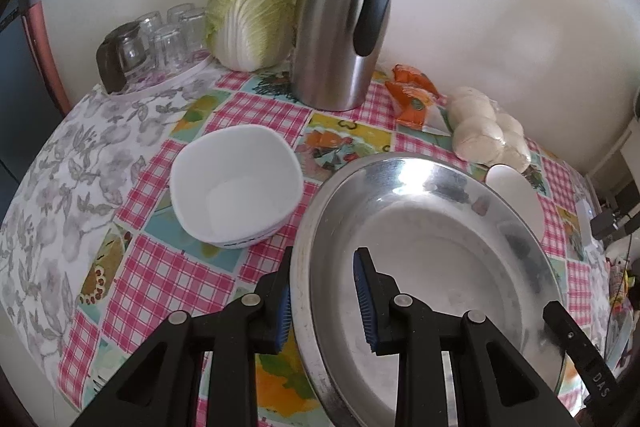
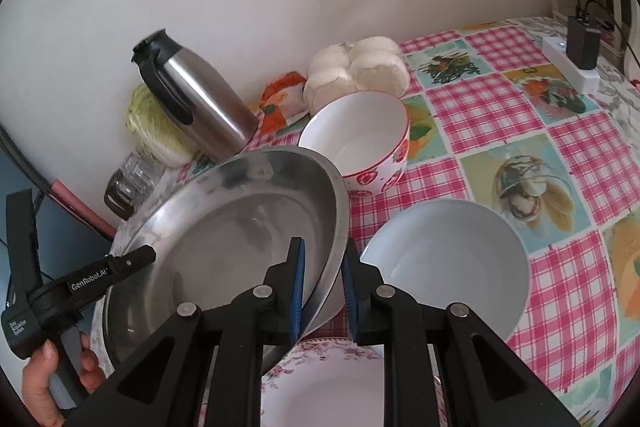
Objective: Organize plates and bowls
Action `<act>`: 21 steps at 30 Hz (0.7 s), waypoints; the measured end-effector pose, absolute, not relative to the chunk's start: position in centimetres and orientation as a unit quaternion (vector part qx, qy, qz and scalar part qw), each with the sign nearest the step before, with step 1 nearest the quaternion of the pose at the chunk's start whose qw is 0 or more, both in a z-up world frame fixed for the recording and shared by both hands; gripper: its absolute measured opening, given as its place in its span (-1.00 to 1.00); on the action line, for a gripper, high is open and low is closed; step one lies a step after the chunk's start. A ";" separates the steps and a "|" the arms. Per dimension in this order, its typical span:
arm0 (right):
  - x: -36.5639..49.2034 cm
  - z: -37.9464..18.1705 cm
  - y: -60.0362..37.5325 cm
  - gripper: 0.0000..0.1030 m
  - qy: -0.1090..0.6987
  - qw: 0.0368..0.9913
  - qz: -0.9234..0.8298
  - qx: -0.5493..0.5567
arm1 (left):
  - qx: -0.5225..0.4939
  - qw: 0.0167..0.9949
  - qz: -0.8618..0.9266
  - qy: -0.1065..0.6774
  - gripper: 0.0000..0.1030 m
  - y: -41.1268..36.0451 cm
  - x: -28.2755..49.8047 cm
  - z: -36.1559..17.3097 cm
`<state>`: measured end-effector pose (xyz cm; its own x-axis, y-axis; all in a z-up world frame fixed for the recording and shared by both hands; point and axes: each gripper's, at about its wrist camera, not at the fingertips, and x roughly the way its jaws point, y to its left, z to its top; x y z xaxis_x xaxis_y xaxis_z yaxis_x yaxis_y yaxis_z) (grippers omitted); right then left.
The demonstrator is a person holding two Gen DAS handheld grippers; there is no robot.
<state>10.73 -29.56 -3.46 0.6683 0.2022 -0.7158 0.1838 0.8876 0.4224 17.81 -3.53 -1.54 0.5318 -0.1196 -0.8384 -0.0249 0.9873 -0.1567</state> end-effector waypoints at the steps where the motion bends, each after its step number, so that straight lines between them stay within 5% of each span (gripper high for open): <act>1: 10.9 -3.7 -29.5 -0.63 0.410 0.880 0.005 0.238 | -0.075 0.871 -0.027 0.484 -0.40 -3.4 17.9 -1.7; 21: 11.9 -5.2 -28.2 -0.63 0.441 0.878 -0.012 0.186 | -0.072 0.854 -0.013 0.515 -0.40 -3.1 18.8 -4.7</act>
<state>11.90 -28.25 -5.16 0.6099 0.1438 -0.7793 0.1851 0.9304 0.3165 18.81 -3.08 -4.71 0.4685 -0.0966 -0.8782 -0.0523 0.9892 -0.1367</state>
